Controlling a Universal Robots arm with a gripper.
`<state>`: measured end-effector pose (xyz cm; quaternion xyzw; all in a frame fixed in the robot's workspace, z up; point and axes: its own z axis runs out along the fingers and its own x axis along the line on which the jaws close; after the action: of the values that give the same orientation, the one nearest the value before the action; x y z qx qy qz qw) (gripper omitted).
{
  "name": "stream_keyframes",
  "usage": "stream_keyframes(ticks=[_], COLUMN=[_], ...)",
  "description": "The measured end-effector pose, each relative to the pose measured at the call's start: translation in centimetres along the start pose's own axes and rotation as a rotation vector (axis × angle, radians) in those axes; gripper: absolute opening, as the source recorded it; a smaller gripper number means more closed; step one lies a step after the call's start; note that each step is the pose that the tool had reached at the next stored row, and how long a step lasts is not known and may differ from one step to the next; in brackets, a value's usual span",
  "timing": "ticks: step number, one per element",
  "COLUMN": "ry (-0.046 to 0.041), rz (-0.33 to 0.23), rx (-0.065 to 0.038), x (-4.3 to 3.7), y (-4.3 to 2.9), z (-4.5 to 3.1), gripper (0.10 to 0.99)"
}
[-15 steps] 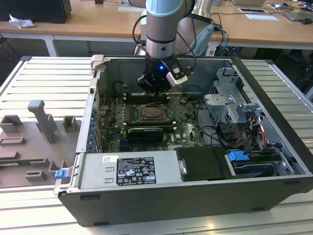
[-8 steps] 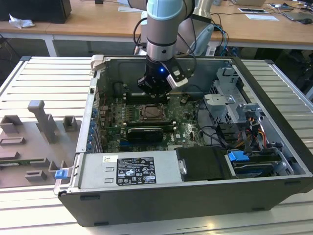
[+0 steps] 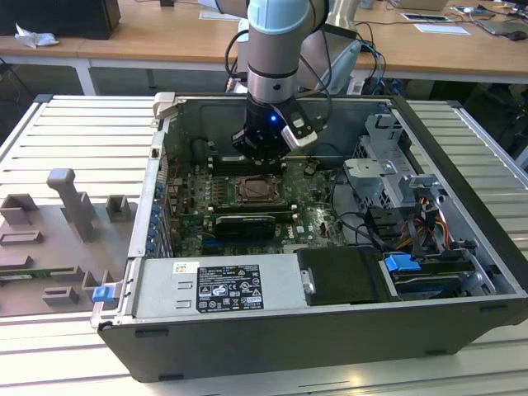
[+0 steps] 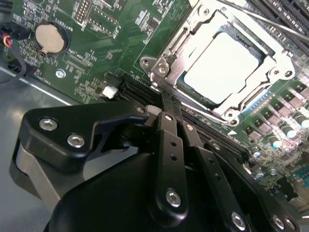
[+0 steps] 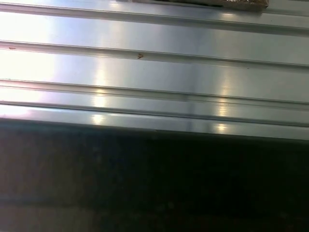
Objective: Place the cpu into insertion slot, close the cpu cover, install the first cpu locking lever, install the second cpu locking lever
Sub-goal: 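Install the first cpu locking lever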
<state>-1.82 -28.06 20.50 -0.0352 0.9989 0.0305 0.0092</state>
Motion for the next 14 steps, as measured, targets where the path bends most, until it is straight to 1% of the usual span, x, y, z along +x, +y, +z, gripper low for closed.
stream_keyframes(ticks=[2,4,9,14], ry=[0.0005,0.0012,0.0013,0.0011], rz=[0.000,0.000,0.000,0.000], rx=[0.004,0.013,0.015,0.014], x=[0.00,0.01,0.01,0.00], y=[-0.01,-0.02,-0.03,0.00], z=[0.03,0.15,0.33,-0.10], gripper=[0.106,0.106,0.106,0.106])
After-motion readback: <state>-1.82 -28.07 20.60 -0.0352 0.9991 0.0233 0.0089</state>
